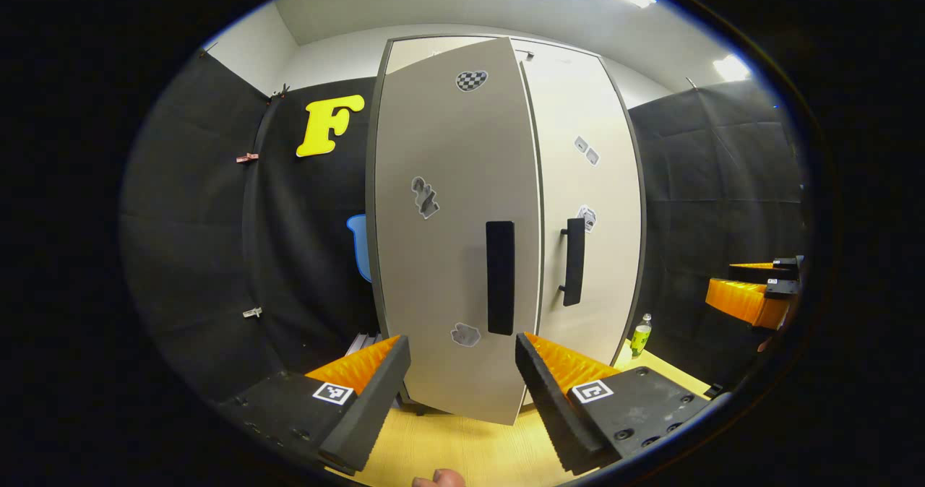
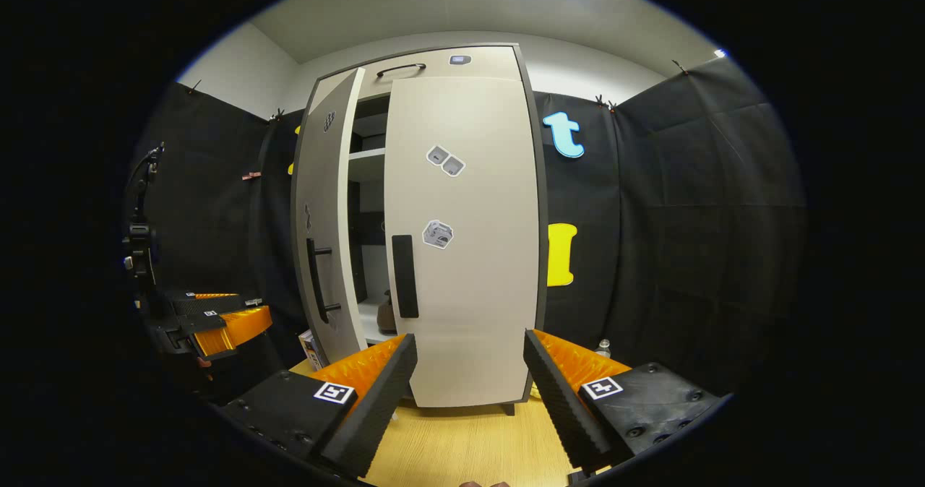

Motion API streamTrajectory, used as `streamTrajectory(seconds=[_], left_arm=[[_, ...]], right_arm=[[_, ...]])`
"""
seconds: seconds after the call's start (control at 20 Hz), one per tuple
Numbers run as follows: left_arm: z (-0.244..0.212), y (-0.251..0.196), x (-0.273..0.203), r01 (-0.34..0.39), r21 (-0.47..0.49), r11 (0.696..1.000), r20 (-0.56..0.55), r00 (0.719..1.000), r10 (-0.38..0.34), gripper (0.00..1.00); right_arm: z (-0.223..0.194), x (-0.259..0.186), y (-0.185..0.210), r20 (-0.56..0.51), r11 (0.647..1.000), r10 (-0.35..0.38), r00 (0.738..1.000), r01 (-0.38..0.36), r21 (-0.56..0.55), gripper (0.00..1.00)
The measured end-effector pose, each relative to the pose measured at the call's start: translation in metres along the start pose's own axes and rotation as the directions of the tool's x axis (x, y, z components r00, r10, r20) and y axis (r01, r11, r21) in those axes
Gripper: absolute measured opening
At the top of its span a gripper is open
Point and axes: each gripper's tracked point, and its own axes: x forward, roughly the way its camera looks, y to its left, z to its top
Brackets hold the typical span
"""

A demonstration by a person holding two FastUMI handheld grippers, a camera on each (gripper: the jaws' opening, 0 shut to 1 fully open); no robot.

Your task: Grab one shoe with the right hand and put it into the shoe cabinet, grab the other shoe with the left hand and put it into the shoe cabinet; then close the right door with the right hand and the left door with the left hand.

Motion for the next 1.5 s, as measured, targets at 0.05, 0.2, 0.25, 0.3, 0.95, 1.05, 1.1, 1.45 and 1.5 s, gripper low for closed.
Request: streamTrajectory(seconds=[0.05,0.2,0.25,0.3,0.95,1.05,1.1,1.45,1.5], left_arm=[[0.001,0.002,0.000,-0.002,0.004,1.000,0.002,1.000,0.002,0.93],[0.003,0.005,-0.003,-0.009,0.010,1.000,0.008,1.000,0.009,0.94],[0.001,0.006,-0.009,-0.011,0.008,1.000,0.009,1.000,0.011,0.94],[0.002,0.007,-0.009,-0.018,0.007,1.000,0.010,1.000,0.018,0.94],[0.008,0.016,-0.018,-0.052,-0.009,0.999,0.037,0.998,0.052,0.94],[0.011,0.017,-0.020,-0.056,-0.019,0.998,0.046,0.997,0.057,0.94],[0.012,0.017,-0.021,-0.058,-0.023,0.998,0.051,0.997,0.059,0.94],[0.008,0.015,-0.018,-0.045,-0.039,0.998,0.056,0.997,0.047,0.93],[0.008,0.014,-0.018,-0.044,-0.041,0.998,0.055,0.997,0.046,0.94]], right_arm=[[0.000,-0.001,0.001,0.000,1.000,0.001,1.000,-0.001,-0.001,0.98],[-0.001,-0.005,0.006,0.002,1.000,0.006,1.000,-0.006,-0.005,0.98],[0.000,-0.005,0.007,0.004,1.000,0.005,1.000,-0.005,-0.006,0.98],[0.000,-0.005,0.007,0.004,1.000,0.005,1.000,-0.005,-0.008,0.98],[0.003,-0.008,0.003,0.023,1.000,-0.023,0.999,0.023,-0.011,0.98],[0.003,-0.007,0.002,0.025,0.999,-0.032,0.999,0.032,-0.013,0.98],[0.003,-0.006,0.002,0.027,0.999,-0.032,0.999,0.032,-0.011,0.98],[0.002,-0.003,0.004,0.022,0.999,-0.045,0.999,0.046,-0.022,0.98],[0.002,-0.002,0.004,0.023,0.999,-0.047,0.999,0.048,-0.022,0.98]])
